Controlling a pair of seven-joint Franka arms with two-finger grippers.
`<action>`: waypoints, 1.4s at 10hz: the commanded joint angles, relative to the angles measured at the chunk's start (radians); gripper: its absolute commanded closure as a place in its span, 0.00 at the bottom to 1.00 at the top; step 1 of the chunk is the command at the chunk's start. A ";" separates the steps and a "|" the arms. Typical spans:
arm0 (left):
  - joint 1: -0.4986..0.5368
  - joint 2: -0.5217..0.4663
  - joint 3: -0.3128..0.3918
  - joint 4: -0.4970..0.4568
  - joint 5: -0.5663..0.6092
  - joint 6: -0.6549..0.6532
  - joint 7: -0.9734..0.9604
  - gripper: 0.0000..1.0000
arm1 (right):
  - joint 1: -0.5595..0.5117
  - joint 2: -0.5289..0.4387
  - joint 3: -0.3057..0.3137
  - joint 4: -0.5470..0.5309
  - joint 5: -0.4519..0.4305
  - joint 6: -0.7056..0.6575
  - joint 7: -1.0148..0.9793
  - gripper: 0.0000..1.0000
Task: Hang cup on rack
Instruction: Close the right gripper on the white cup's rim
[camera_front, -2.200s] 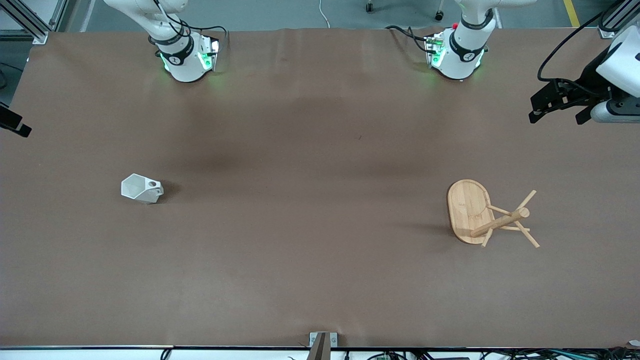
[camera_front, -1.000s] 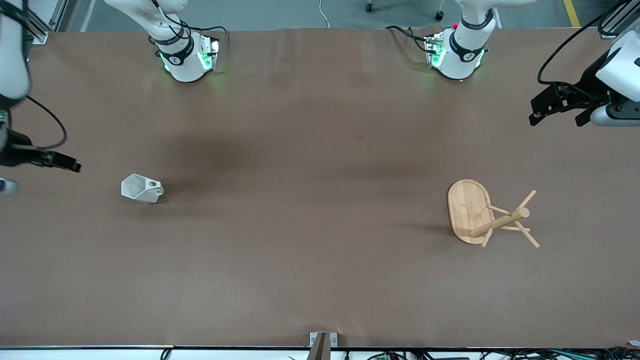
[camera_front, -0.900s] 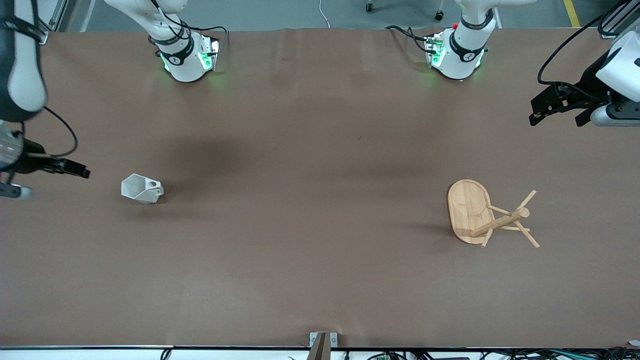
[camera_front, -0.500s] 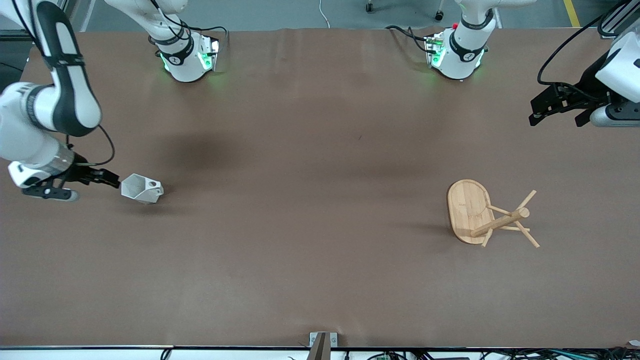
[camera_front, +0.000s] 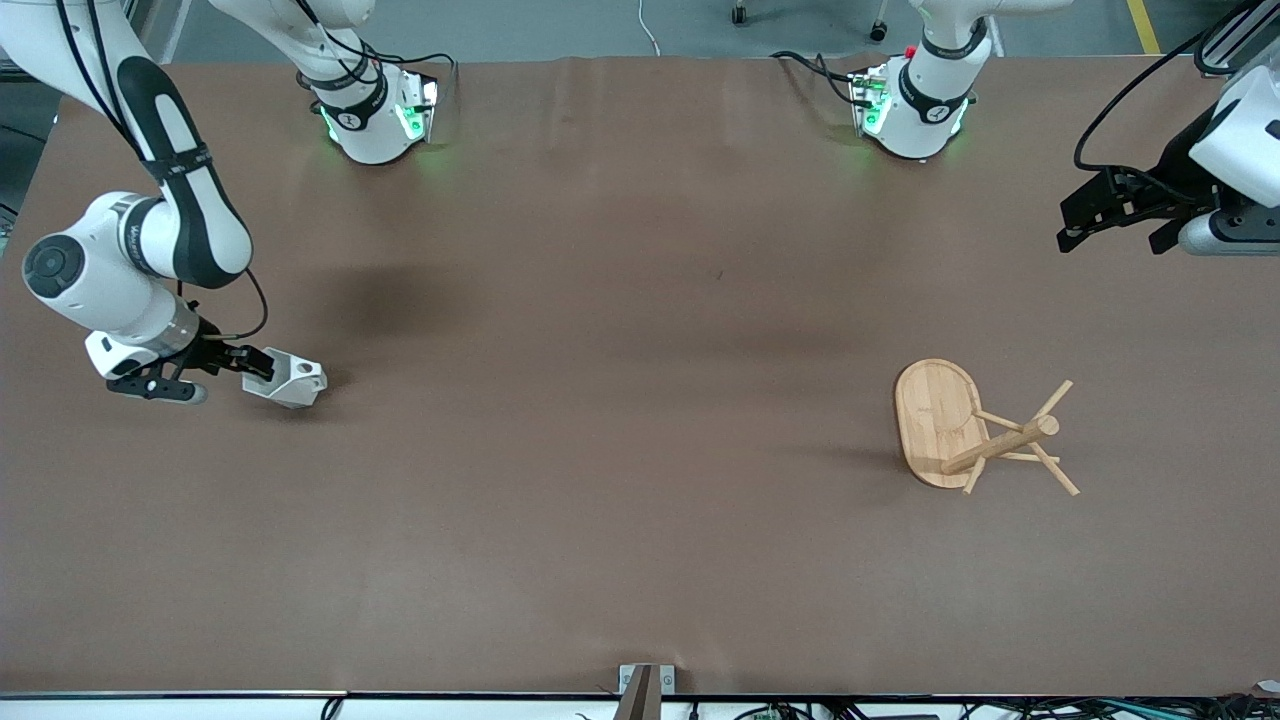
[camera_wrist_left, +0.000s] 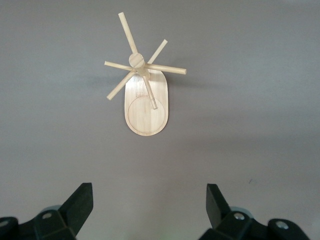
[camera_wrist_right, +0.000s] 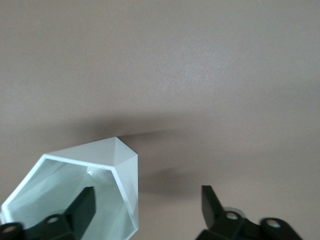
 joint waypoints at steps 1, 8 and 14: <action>0.003 -0.004 -0.002 -0.034 0.018 0.004 0.019 0.00 | -0.017 0.005 0.018 -0.014 0.007 0.037 -0.011 0.40; 0.001 -0.010 -0.003 -0.033 0.018 -0.004 0.017 0.00 | 0.015 0.011 0.021 0.022 0.089 -0.025 -0.011 0.99; 0.003 -0.009 -0.005 -0.031 0.018 -0.004 0.020 0.00 | 0.069 0.007 0.145 0.473 0.247 -0.724 0.000 0.99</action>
